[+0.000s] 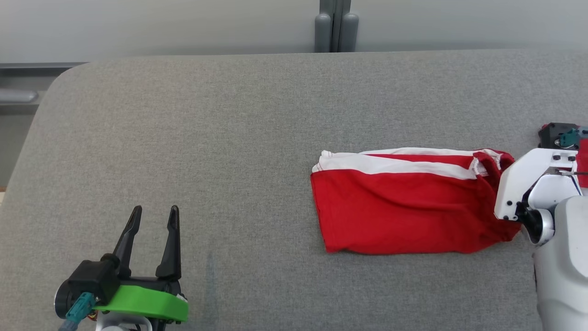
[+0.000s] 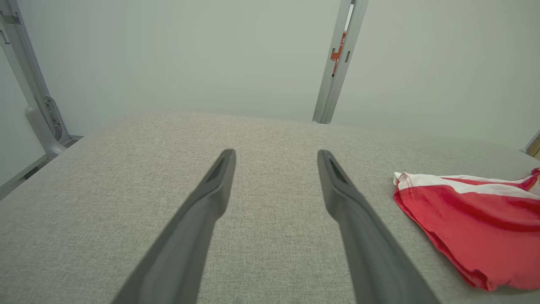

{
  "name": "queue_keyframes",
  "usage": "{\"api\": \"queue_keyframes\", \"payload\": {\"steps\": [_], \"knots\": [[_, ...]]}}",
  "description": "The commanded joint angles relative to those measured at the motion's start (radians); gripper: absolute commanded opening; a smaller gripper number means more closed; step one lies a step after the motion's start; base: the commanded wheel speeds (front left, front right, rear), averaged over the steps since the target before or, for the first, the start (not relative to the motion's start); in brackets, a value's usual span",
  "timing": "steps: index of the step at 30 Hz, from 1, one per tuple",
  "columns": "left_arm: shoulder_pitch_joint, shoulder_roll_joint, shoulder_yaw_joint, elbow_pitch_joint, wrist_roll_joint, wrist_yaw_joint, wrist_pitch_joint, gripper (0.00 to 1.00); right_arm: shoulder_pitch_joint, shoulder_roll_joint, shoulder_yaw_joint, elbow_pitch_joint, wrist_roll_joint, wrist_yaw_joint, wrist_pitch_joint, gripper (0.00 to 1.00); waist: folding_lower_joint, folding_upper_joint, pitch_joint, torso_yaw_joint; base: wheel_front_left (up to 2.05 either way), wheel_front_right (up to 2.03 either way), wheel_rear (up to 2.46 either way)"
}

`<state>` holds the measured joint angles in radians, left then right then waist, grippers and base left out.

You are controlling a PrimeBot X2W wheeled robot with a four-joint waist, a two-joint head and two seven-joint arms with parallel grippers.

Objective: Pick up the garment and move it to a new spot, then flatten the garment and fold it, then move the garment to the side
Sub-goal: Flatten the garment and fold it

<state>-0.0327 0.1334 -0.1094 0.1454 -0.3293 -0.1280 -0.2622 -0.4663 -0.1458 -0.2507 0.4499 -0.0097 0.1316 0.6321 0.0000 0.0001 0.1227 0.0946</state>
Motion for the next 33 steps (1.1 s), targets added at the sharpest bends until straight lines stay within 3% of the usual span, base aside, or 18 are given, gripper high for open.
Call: {"api": "queue_keyframes", "payload": {"steps": [1, 10, 16, 26, 33], "knots": [[0.006, 0.003, 0.003, -0.003, -0.005, -0.004, -0.003, 1.0, 0.009, 0.014, 0.016, -0.014, 0.023, -0.002, 0.0, 0.0, 0.0, -0.0001, -0.004, -0.002, 0.0, 0.0, 0.0], [0.006, -0.002, 0.003, 0.0, -0.008, -0.004, -0.003, 1.0, -0.01, 0.072, 0.222, -0.131, 0.205, -0.002, 0.031, 0.0, 0.0, -0.0001, -0.018, 0.002, 0.0, 0.0, 0.0], [0.009, -0.001, 0.008, -0.004, -0.007, -0.004, -0.003, 1.0, -0.032, 0.091, 0.369, -0.144, 0.303, -0.002, 0.021, 0.0, 0.0, -0.0001, -0.017, 0.013, 0.0, 0.0, 0.0], [-0.015, -0.003, -0.007, 0.004, -0.009, -0.004, -0.003, 1.0, -0.134, 0.094, 0.594, 0.058, 0.51, -0.002, -0.103, 0.0, 0.0, -0.0001, -0.008, 0.058, 0.0, 0.0, 0.0], [-0.018, -0.004, -0.021, 0.011, -0.009, -0.004, -0.003, 1.0, -0.207, 0.094, 0.677, 0.25, 0.596, -0.001, -0.213, 0.0, 0.0, -0.0001, -0.008, 0.092, 0.0, 0.0, 0.0]]}}
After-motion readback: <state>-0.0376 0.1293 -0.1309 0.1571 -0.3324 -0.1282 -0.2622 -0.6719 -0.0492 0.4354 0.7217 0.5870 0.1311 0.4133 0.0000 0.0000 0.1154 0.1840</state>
